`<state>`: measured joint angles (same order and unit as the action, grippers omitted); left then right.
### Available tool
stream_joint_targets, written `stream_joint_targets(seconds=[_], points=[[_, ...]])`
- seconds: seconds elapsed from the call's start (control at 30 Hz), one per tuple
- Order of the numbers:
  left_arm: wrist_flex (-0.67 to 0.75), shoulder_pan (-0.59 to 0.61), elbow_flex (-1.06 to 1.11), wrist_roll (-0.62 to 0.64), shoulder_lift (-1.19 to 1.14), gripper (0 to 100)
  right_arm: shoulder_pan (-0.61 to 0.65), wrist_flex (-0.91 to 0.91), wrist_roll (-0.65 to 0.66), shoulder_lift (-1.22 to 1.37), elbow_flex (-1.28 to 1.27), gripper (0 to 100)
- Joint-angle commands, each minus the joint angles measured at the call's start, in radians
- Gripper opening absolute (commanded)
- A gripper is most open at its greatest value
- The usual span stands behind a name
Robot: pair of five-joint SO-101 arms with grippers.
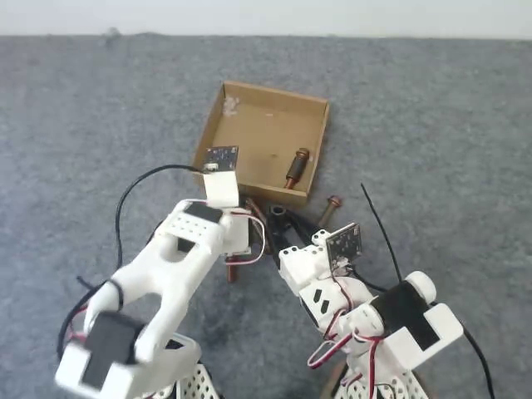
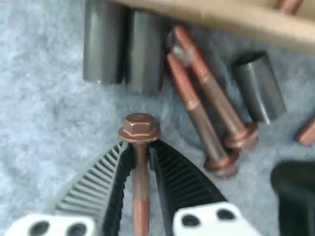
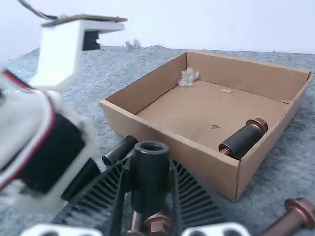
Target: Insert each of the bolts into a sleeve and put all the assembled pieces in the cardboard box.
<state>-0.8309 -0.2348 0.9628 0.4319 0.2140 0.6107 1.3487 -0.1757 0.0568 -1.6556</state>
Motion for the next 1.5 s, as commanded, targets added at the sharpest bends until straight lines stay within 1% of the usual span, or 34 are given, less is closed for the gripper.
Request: stream_joint_targets(seconds=[0.0, 0.07, 0.13, 0.3, 0.43, 0.5, 0.7, 0.87, 0.97, 1.1, 1.23, 1.4, 1.47], points=[[0.058, 0.054, 0.047, -0.034, 0.157, 1, 0.002, -0.002, 0.014, -0.008, 0.000, 0.6], [0.124, 0.104, 0.082, -0.034, 0.201, 1, 0.005, -0.002, 0.014, -0.005, 0.012, 0.6], [0.183, 0.152, 0.107, -0.032, 0.229, 1, 0.035, -0.002, 0.014, -0.005, 0.015, 0.6], [0.284, 0.215, 0.120, -0.029, 0.245, 1, 0.128, -0.005, 0.012, -0.004, 0.025, 0.6], [0.305, 0.218, 0.120, -0.029, 0.245, 1, 0.156, -0.093, 0.012, -0.004, 0.060, 0.6], [0.310, 0.218, 0.120, -0.029, 0.252, 1, 0.160, -0.105, 0.012, -0.004, 0.068, 0.6], [0.446, 0.221, 0.153, -0.029, 0.255, 1, 0.188, -0.114, 0.012, -0.004, 0.061, 0.6], [0.517, 0.213, 0.157, -0.029, 0.259, 1, 0.185, -0.116, 0.012, -0.004, 0.060, 0.6], [0.520, 0.210, 0.163, -0.029, 0.325, 1, 0.185, -0.116, 0.012, -0.004, 0.060, 0.6], [0.520, 0.207, 0.211, -0.029, 0.489, 1, 0.185, -0.116, 0.012, -0.004, 0.058, 0.6], [0.516, 0.157, 0.285, -0.029, 0.647, 1, 0.185, -0.116, 0.012, -0.004, 0.058, 0.6], [0.373, 0.094, 0.285, -0.029, 0.746, 1, 0.185, -0.116, 0.012, -0.004, 0.058, 0.6], [0.350, 0.084, 0.271, -0.029, 0.750, 1, 0.185, -0.116, 0.012, -0.004, 0.058, 0.6]])
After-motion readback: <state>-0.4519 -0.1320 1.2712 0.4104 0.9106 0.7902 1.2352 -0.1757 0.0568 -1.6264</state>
